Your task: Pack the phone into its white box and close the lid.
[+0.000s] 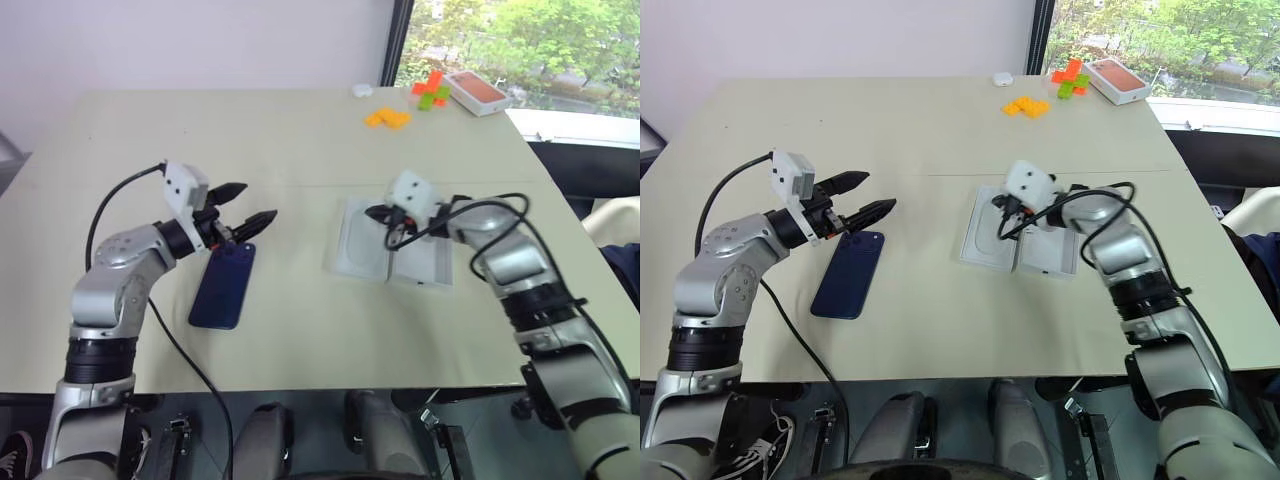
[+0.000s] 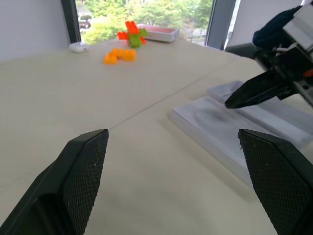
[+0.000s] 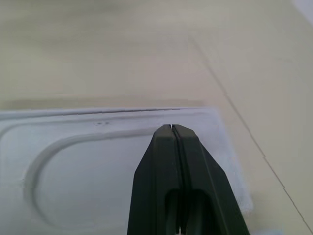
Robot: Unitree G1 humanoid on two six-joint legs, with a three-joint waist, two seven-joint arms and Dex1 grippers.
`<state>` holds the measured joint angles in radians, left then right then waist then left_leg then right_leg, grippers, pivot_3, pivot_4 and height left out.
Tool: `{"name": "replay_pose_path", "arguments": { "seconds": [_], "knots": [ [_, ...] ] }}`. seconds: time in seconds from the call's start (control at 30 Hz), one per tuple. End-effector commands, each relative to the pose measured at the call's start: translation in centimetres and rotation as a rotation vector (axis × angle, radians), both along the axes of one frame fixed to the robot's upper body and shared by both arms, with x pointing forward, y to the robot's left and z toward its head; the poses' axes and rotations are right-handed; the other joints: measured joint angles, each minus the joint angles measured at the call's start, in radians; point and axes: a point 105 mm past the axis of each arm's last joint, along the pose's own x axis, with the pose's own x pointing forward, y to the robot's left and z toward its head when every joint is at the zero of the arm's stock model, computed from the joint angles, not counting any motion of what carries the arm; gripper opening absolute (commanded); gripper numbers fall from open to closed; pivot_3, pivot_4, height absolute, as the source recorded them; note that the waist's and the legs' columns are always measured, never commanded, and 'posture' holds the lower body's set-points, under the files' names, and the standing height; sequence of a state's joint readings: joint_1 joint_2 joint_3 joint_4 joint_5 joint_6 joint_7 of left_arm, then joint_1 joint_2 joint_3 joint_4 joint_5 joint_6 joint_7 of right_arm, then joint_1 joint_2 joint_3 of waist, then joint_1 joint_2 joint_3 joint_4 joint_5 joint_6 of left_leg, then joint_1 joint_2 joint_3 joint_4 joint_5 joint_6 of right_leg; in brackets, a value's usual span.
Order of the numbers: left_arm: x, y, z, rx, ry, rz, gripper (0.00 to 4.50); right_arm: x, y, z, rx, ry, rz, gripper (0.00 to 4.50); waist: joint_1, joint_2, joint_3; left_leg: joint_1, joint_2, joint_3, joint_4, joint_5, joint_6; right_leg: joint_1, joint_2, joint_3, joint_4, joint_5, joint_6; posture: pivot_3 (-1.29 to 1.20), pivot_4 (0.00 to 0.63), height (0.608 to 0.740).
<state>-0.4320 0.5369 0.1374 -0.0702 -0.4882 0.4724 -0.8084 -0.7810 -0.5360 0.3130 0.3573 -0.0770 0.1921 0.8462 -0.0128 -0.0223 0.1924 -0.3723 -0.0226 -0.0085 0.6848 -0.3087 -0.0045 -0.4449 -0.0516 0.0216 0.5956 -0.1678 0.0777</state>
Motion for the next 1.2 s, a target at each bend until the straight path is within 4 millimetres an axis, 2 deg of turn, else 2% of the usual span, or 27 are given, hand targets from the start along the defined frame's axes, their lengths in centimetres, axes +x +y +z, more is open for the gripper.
{"name": "replay_pose_path", "arguments": {
  "seconds": [0.03,0.2,0.33,0.5,0.63,0.7,0.9,1.03,1.1,1.2],
  "knots": [
    [-0.2,-0.1,0.9,0.029,-0.059,0.006,4.5,1.2,0.8,0.5,-0.058,-0.08,-0.003,0.04,-0.001,0.0,0.0,0.0,0.0,0.0,0.0,0.0,0.0,0.0,0.0,0.0,0.0,0.0,0.0,0.0,0.15,0.74],
    [-0.4,-0.1,0.7,0.039,-0.067,0.02,4.5,1.0,1.5,-1.0,-0.161,-0.084,0.062,0.04,-0.003,0.0,0.0,0.0,0.0,0.0,0.0,0.0,0.0,0.0,0.0,0.0,0.0,0.0,0.0,0.0,0.15,0.74],
    [-0.3,0.5,0.7,0.041,-0.066,0.046,4.5,-1.3,0.8,-3.4,-0.249,0.03,0.18,0.04,-0.002,0.0,0.0,0.0,0.0,0.0,0.0,0.0,0.0,0.0,0.0,0.0,0.0,0.0,0.0,0.0,0.15,0.74],
    [-0.1,0.3,0.9,0.035,-0.069,0.043,4.5,-2.7,0.9,-3.4,-0.217,0.084,0.23,0.04,-0.003,0.0,0.0,0.002,0.0,-0.001,0.0,0.0,0.0,0.001,0.0,-0.001,0.0,0.0,0.0,0.0,0.15,0.74],
    [0.2,0.1,0.9,0.045,-0.073,0.047,4.5,-3.0,1.8,-2.8,-0.161,0.078,0.234,0.04,-0.005,0.0,0.0,0.002,0.001,0.0,0.0,0.0,0.0,0.001,0.001,-0.001,0.001,0.0,0.0,0.0,0.15,0.74],
    [0.4,0.2,1.1,0.039,-0.077,0.049,4.5,-2.8,2.1,-1.9,-0.113,0.058,0.228,0.04,-0.005,0.0,0.0,0.002,0.002,0.0,0.0,0.0,0.0,0.001,0.001,-0.001,0.0,0.0,0.0,0.0,0.15,0.74],
    [0.7,1.1,0.8,0.04,-0.031,0.072,4.5,-0.7,1.5,2.1,0.052,-0.042,0.125,0.04,-0.004,0.0,0.0,0.001,0.001,0.0,0.0,0.0,0.0,0.0,0.001,-0.001,0.0,0.001,-0.001,0.0,0.15,0.74],
    [0.5,2.3,0.7,0.032,0.004,0.092,4.5,-0.6,0.8,5.1,0.203,-0.042,0.107,0.04,-0.004,0.0,0.0,0.001,0.001,-0.001,-0.001,0.0,0.0,0.0,0.001,-0.001,0.0,0.001,-0.001,0.0,0.15,0.74],
    [0.3,2.7,0.4,0.039,0.027,0.095,4.5,-1.0,0.9,5.2,0.211,-0.032,0.124,0.04,-0.004,0.0,0.0,0.001,0.002,-0.001,-0.001,0.0,0.0,0.0,0.001,-0.001,0.0,0.001,-0.001,0.0,0.15,0.74],
    [-0.1,3.1,0.1,0.05,0.041,0.091,4.5,-1.3,0.6,3.3,0.101,-0.04,0.129,0.04,-0.005,0.0,0.0,0.001,0.002,-0.001,-0.001,0.0,0.001,0.0,0.001,-0.001,0.0,0.001,-0.001,0.0,0.15,0.74]
  ]
}}
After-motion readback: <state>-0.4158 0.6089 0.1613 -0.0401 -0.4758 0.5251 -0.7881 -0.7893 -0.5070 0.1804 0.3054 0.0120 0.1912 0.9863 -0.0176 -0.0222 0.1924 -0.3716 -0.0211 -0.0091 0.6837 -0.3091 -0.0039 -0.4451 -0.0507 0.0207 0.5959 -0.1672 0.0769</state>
